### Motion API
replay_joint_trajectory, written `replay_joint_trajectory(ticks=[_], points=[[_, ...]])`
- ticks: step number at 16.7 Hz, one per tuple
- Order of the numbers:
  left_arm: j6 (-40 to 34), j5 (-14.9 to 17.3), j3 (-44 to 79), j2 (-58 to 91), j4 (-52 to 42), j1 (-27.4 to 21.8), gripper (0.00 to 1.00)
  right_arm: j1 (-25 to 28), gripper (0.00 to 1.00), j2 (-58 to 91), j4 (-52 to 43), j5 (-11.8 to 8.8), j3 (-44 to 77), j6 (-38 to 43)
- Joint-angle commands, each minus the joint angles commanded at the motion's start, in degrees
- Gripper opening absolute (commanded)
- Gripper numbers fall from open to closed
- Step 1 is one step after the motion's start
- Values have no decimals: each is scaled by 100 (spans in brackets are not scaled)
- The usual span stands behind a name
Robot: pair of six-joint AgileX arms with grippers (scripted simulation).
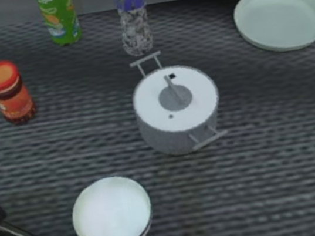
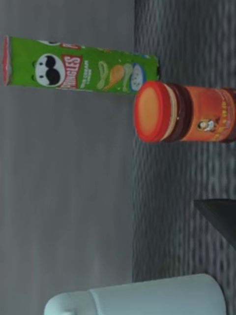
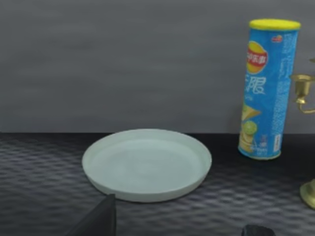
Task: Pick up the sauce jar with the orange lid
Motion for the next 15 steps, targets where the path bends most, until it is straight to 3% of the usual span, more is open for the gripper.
replay_joint_trajectory(ticks=[7,15], points=[[168,59,654,848,-758,-83,100,0,100,0,0,0,0,0],[922,274,4034,4494,-3524,-393,100,0,100,0,0,0,0,0]])
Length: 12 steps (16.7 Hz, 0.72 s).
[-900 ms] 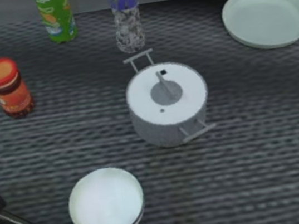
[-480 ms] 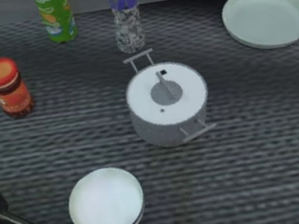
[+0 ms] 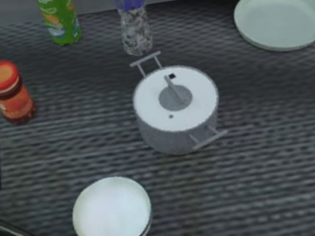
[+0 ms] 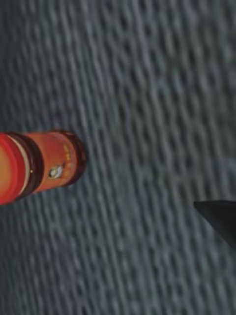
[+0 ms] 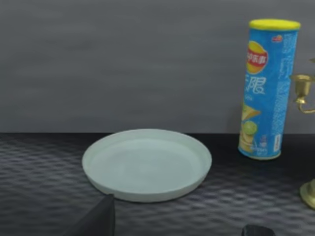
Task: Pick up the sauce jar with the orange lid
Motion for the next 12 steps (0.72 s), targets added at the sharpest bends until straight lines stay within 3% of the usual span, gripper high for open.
replay_joint_trajectory(ticks=[12], points=[[1365,-27,7830,6839,-3797,-14,100,0,100,0,0,0,0,0]])
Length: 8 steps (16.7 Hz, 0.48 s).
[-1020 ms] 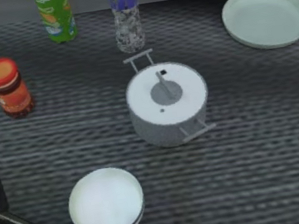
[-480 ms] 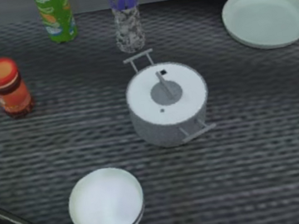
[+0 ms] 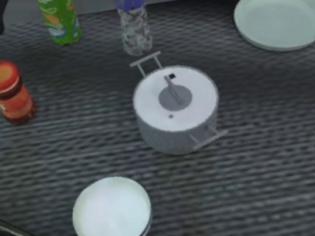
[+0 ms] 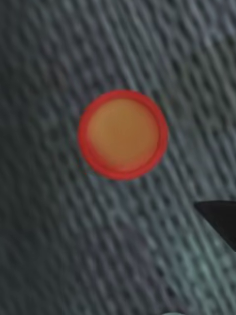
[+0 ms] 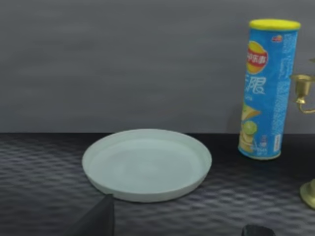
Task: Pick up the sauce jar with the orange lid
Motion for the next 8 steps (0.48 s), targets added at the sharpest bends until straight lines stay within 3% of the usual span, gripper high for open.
replay_joint_trajectory(ticks=[4,8], points=[[303,-79,1829,1972,-950,119,100,0,100,0,0,0,0,0],[487,-151,2901,3247,-1624,230,100,0,100,0,0,0,0,0]])
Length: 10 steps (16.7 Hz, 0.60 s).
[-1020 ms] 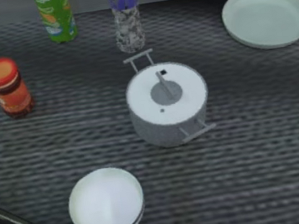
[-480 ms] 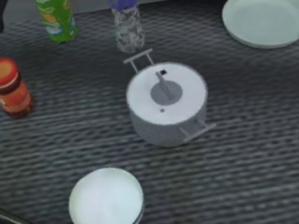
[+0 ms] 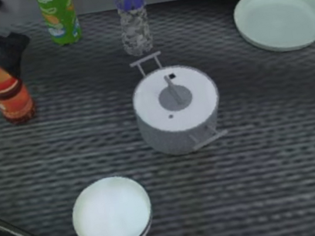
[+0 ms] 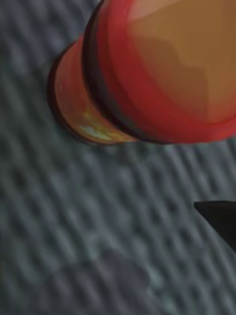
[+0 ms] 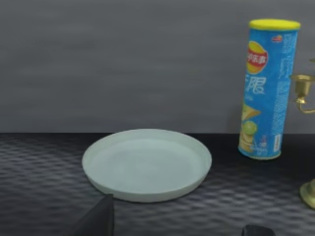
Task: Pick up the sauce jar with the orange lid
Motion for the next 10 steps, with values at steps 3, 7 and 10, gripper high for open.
replay_joint_trajectory(ticks=[3,7,10], points=[[41,-22,280,327,-193,34,100,0,100,0,0,0,0,0],[41,-22,280,327,-193,34,100,0,100,0,0,0,0,0],[25,-21,172,308,-91,12,100,0,100,0,0,0,0,0]])
